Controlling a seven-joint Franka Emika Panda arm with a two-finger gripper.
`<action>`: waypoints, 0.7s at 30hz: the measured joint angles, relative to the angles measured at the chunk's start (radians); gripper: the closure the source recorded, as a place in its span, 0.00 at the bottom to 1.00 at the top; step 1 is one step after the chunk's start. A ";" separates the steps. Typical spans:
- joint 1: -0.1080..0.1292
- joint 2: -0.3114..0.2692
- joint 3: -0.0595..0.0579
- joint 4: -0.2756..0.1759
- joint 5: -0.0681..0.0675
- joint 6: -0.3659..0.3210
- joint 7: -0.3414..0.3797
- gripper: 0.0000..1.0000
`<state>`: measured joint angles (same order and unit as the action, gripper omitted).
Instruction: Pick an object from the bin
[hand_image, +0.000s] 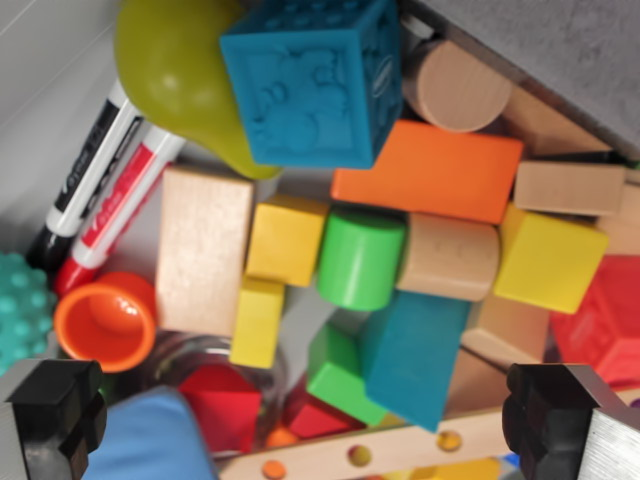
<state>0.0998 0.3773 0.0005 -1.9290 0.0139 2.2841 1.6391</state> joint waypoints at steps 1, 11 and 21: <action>0.004 0.006 0.000 0.003 0.000 0.004 0.020 0.00; 0.042 0.067 -0.005 0.030 0.000 0.043 0.204 0.00; 0.084 0.137 -0.013 0.070 0.002 0.079 0.401 0.00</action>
<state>0.1840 0.5144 -0.0129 -1.8592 0.0156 2.3628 2.0404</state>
